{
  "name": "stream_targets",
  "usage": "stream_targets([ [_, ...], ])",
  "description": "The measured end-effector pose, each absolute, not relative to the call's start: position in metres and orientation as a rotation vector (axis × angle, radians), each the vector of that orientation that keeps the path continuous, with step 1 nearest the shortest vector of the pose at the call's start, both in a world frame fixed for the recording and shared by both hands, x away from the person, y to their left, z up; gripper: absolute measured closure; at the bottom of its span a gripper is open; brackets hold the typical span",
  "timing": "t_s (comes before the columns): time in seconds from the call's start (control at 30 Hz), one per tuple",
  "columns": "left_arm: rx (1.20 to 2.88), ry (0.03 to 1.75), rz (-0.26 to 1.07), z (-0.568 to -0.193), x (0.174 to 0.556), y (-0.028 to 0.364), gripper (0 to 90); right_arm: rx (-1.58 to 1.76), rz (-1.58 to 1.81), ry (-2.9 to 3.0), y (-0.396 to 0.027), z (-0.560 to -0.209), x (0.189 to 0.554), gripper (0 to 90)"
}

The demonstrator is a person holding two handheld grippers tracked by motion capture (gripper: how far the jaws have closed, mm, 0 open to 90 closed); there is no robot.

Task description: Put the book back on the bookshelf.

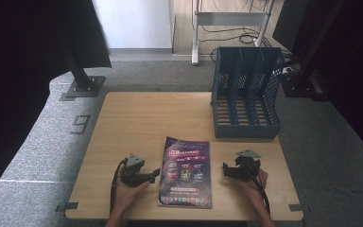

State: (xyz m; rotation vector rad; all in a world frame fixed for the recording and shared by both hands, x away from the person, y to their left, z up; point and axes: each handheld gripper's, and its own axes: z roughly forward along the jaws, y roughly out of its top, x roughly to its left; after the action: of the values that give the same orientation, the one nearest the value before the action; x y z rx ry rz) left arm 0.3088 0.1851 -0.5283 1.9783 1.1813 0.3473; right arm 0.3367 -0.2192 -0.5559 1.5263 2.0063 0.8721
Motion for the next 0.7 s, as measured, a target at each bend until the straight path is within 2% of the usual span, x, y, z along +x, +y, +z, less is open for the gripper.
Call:
stream_targets([
  [0.1,1.975,1.181,0.346,-0.529,0.308,0.183,20.0,1.533,0.874,2.0,-0.219,-0.556,0.337,6.8],
  [0.2,1.98,1.178,0.345,-0.531,0.308,0.181,20.1,1.533,0.882,1.996,-0.218,-0.554,0.336,13.3],
  [0.7,1.962,1.177,0.363,-0.531,0.307,0.179,20.1,1.503,1.051,1.944,-0.214,-0.533,0.332,16.2],
])
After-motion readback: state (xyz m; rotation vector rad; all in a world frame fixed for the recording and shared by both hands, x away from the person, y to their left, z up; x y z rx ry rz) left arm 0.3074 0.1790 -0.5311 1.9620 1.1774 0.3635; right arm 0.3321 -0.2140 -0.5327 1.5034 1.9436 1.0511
